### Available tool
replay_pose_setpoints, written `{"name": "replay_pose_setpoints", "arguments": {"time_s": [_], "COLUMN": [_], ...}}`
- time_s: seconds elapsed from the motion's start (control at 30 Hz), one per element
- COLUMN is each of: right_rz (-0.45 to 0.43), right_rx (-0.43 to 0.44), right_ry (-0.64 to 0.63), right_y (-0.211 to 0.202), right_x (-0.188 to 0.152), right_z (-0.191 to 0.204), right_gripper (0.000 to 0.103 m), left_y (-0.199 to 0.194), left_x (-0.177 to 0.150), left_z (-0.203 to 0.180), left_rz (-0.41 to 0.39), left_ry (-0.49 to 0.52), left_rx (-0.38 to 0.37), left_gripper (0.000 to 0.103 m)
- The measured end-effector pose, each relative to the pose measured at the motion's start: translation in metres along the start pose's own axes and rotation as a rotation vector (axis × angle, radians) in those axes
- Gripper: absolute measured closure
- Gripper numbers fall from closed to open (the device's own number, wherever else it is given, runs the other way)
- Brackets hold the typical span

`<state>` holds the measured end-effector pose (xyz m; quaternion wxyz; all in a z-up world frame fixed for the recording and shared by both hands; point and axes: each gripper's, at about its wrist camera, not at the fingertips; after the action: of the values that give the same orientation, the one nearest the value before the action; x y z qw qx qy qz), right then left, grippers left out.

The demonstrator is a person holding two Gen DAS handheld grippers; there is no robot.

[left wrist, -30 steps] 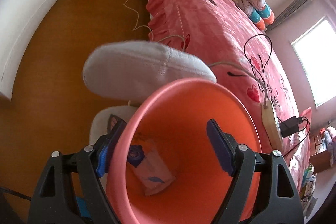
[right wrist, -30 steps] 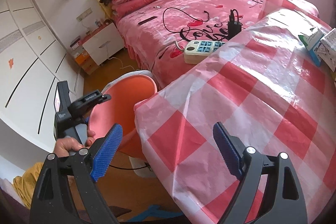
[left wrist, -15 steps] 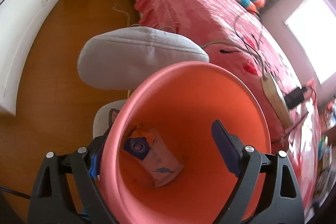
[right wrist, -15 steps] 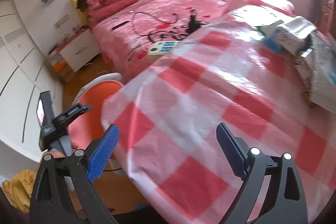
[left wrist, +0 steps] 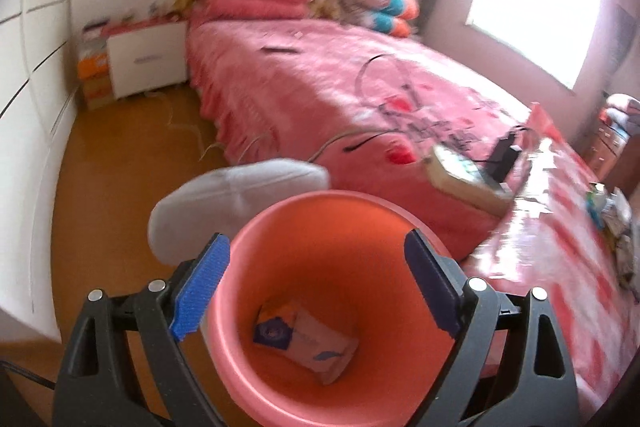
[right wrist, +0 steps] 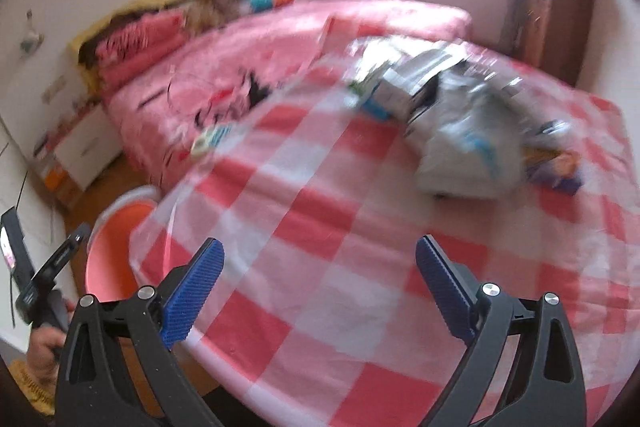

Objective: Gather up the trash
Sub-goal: 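Move both open tools back from the bucket toward the trash pile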

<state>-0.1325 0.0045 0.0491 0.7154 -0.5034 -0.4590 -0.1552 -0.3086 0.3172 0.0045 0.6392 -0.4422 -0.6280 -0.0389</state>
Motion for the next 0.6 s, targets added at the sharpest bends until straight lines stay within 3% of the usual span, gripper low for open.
{"name": "replay_pose_setpoints", "arguments": {"time_s": [0.17,0.37,0.6], "right_rz": [-0.103,-0.11,-0.126], "right_rx": [-0.015,0.075,0.061], "right_ry": [0.042,0.107,0.232], "right_y": [-0.014,-0.012,-0.02], "right_x": [0.004,-0.011,-0.024], "right_z": [-0.025,-0.052,-0.101], "right_gripper": [0.007,0.006,0.006], "left_y": [-0.023,-0.053,-0.088], "left_x": [0.009,0.016,0.019], "left_z": [-0.032,-0.085,-0.175], "left_rz": [-0.014,-0.036,-0.045], "left_ry": [0.052,0.164,0.362], "left_rx": [-0.116,-0.252,-0.445], "left_gripper": [0.013,0.013,0.013]}}
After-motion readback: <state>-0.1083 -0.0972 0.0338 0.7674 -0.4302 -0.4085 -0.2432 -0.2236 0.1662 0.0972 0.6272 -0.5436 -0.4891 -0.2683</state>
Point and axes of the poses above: each gripper's, at about its wrist camera, not at the fingertips, and y roughly the way its jaws point, z to its left, x to its top, and after that the axes turned 9 degrees about -z, right-handed
